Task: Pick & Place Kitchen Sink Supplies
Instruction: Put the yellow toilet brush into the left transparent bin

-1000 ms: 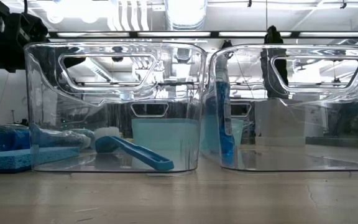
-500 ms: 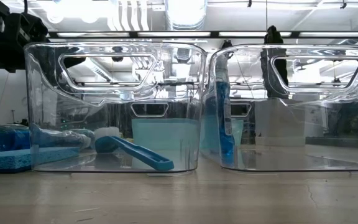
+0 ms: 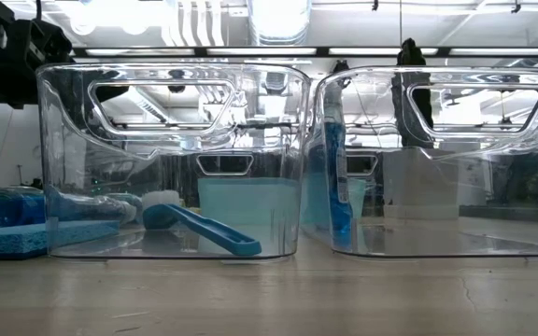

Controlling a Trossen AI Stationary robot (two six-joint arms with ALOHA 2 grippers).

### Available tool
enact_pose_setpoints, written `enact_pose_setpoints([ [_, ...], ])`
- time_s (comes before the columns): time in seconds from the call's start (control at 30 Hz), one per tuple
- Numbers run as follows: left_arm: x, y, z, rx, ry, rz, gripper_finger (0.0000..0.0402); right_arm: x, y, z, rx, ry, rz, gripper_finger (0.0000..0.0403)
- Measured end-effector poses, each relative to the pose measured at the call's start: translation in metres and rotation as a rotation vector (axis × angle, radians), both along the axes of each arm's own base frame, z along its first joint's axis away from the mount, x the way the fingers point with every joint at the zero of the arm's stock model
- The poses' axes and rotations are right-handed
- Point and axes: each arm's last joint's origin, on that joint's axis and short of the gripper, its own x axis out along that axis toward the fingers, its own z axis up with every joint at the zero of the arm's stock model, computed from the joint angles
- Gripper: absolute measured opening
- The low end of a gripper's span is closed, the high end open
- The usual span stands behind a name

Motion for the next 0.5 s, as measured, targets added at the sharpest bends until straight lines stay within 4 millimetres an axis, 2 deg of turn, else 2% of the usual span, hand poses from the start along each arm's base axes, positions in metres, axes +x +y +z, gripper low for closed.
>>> enact_pose_setpoints([
  [0.17, 0.0000, 0.0000, 0.0000, 0.000, 0.000, 0.000, 0.0000, 0.0015, 0.0030, -0.0107, 0.011, -0.002, 0.007, 0.0153],
  [0.37, 0.0000, 0.0000, -0.0001, 0.000, 0.000, 0.000, 0.0000, 0.0011, 0.0035, -0.0102, 0.013, -0.001, 0.002, 0.0124],
  [0.5, 0.0000, 0.0000, 0.0000, 0.000, 0.000, 0.000, 0.0000, 0.0010, 0.0035, -0.0099, 0.016, -0.003, 0.009, 0.0091],
])
